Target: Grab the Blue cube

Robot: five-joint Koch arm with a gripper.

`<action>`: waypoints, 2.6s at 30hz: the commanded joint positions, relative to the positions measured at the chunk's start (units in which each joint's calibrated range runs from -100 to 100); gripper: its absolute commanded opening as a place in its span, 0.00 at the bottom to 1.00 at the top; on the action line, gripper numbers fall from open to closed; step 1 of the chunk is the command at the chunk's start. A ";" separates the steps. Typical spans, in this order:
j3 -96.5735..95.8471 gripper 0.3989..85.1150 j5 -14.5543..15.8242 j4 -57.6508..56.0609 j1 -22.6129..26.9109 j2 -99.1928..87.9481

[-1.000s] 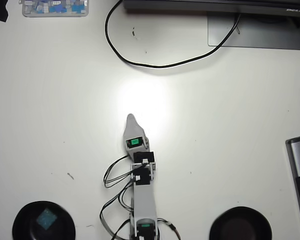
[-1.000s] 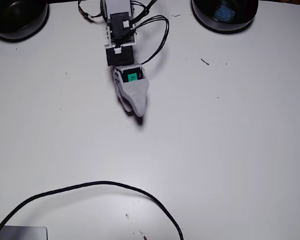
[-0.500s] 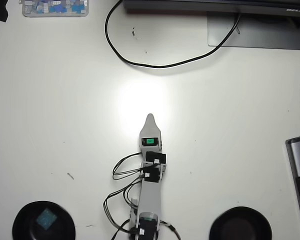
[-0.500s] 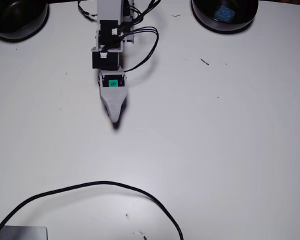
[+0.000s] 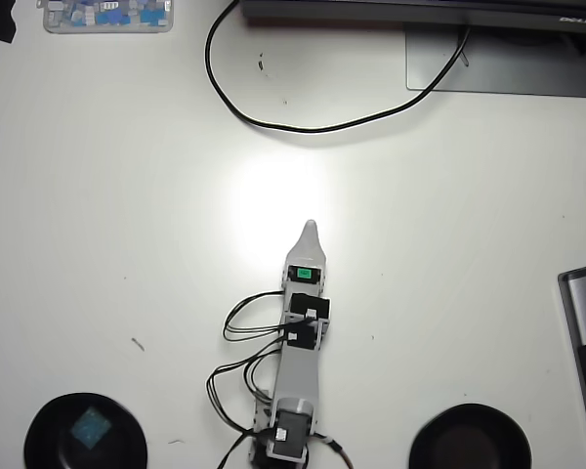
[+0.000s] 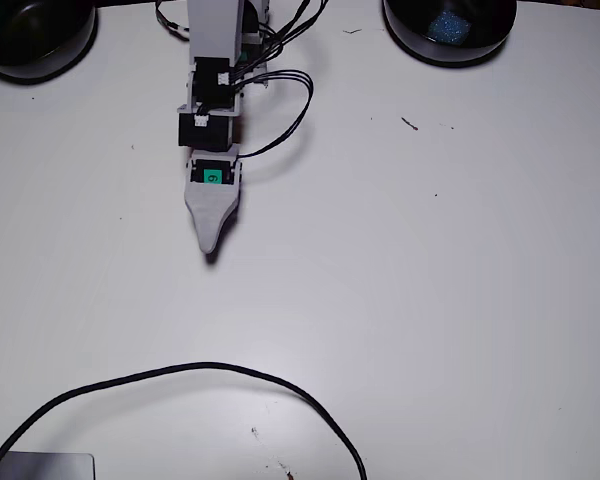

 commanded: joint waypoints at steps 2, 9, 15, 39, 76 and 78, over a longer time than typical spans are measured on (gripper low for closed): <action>0.59 0.55 1.32 2.32 -0.44 -0.37; 0.04 0.55 1.81 3.12 -0.39 -0.37; 0.04 0.56 1.27 3.12 -0.05 -0.37; -0.97 0.56 0.73 3.76 4.25 -0.76; -0.97 0.56 0.73 3.76 4.25 -0.76; -0.97 0.56 0.73 3.76 4.25 -0.76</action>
